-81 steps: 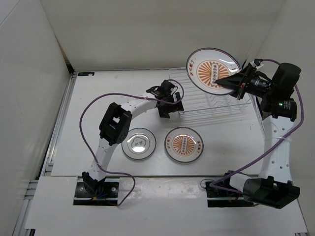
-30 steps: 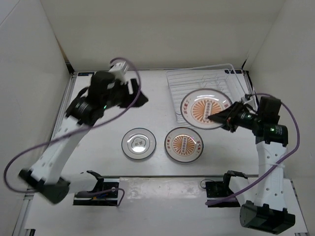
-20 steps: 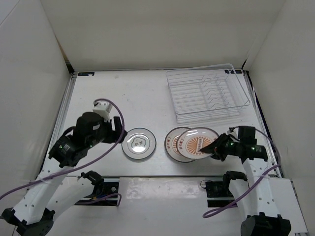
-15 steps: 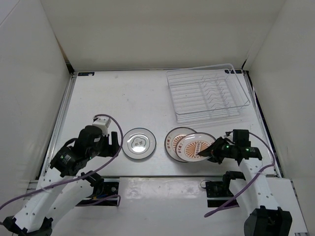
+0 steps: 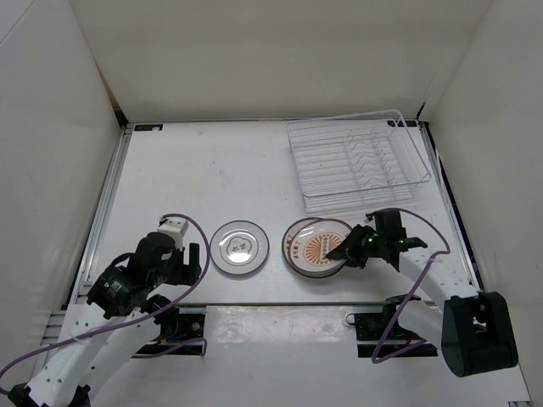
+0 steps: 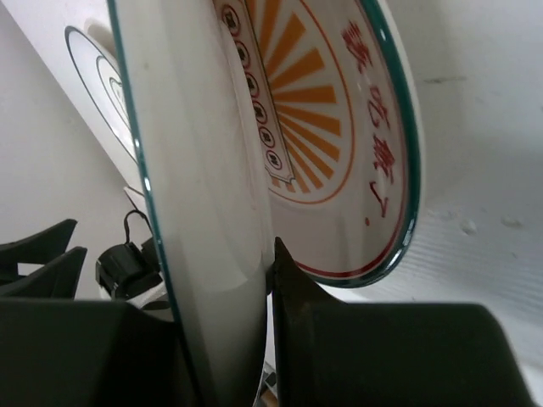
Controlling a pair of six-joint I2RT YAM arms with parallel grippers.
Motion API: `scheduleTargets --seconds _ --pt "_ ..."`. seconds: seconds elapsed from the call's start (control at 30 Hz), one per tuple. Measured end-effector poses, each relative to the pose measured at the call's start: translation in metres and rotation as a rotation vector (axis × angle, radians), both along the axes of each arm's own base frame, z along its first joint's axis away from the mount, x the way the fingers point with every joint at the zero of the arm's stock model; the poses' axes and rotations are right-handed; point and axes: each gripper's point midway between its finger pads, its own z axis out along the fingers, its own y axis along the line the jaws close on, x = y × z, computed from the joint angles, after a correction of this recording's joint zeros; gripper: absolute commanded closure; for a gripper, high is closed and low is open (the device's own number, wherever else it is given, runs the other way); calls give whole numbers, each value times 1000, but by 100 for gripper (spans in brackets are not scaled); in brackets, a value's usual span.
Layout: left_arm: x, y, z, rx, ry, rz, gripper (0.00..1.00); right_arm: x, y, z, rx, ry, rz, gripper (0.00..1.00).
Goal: Unload the plates from the dish rack
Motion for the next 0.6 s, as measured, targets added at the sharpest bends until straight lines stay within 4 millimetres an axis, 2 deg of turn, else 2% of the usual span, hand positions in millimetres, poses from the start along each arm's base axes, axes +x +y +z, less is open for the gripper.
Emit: scheduleTargets --seconds 0.07,0.1,0.13,0.17,0.3,0.43,0.6 --pt "0 0 -2 3 2 -1 7 1 5 -4 1 -2 22 85" --pt "1 0 -3 6 5 -1 6 1 7 -4 0 -10 28 75" --pt "0 1 -6 11 10 0 6 2 8 -3 -1 -17 31 61" --pt "0 1 -8 16 15 1 6 2 8 -3 -6 -18 32 36" --pt "0 2 -21 31 33 7 5 1 4 -2 -67 9 46 10" --pt "-3 5 -35 40 53 17 1 5 -6 13 -167 3 73 10" --pt "-4 6 -38 44 57 24 1 8 -32 40 -353 -1 125 10"
